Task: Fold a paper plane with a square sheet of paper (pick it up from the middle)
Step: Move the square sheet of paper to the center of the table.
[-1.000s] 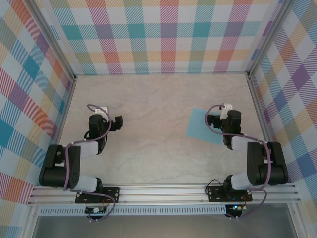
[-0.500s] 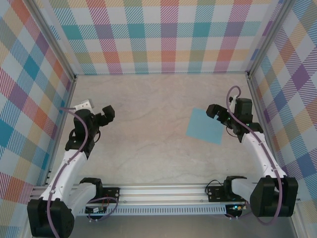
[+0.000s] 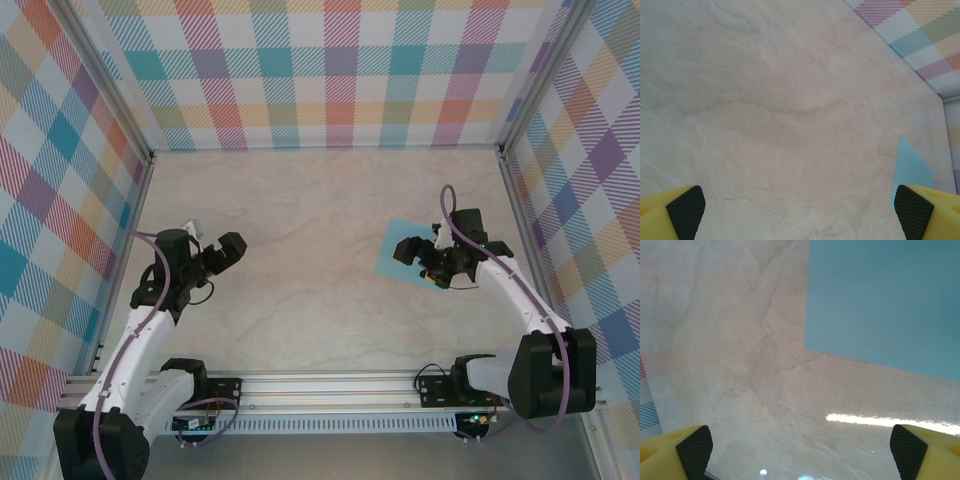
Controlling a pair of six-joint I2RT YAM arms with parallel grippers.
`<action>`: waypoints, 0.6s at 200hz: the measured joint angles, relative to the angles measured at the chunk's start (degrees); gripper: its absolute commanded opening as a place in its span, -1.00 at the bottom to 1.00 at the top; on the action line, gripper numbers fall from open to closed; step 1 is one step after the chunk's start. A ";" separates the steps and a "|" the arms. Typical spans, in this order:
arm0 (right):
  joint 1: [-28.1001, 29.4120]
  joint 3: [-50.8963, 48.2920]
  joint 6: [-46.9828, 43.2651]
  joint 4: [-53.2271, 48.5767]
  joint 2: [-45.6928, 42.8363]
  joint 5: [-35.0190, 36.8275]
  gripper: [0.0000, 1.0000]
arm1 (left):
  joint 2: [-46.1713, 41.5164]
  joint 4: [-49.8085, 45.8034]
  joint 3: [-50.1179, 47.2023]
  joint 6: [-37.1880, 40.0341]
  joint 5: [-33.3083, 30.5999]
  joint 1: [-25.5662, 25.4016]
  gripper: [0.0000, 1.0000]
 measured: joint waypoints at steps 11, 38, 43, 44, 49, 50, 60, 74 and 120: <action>0.94 0.96 0.02 -0.83 1.36 1.33 0.88 | 0.00 -0.04 -0.90 -0.26 0.98 -1.03 1.00; 1.75 7.41 0.09 -1.33 8.57 3.23 0.85 | 0.22 -0.42 -2.89 -0.68 2.51 -4.00 1.00; 1.99 9.16 0.15 -1.38 10.43 3.67 0.85 | 0.44 -0.55 -2.93 -0.70 2.71 -4.61 1.00; 2.05 9.60 0.20 -1.29 10.97 3.82 0.85 | 0.50 -0.57 -2.95 -0.70 2.78 -4.79 1.00; 2.27 11.30 0.20 -1.27 12.85 4.39 0.85 | 0.72 -0.59 -2.95 -0.68 2.82 -5.33 1.00; 2.29 11.56 0.22 -1.25 13.14 4.48 0.85 | 0.76 -0.57 -2.95 -0.68 2.84 -5.40 1.00; 2.89 14.71 0.22 -1.05 17.07 5.14 0.84 | 1.27 -0.57 -2.99 -0.68 2.99 -6.29 1.00; 4.00 18.75 0.42 -1.22 22.01 6.23 0.84 | 1.75 -0.39 -3.23 -0.70 3.04 -7.28 1.00; 6.73 27.30 0.66 -2.93 33.99 10.40 0.81 | 1.99 -0.66 -3.58 -0.33 2.93 -8.17 1.00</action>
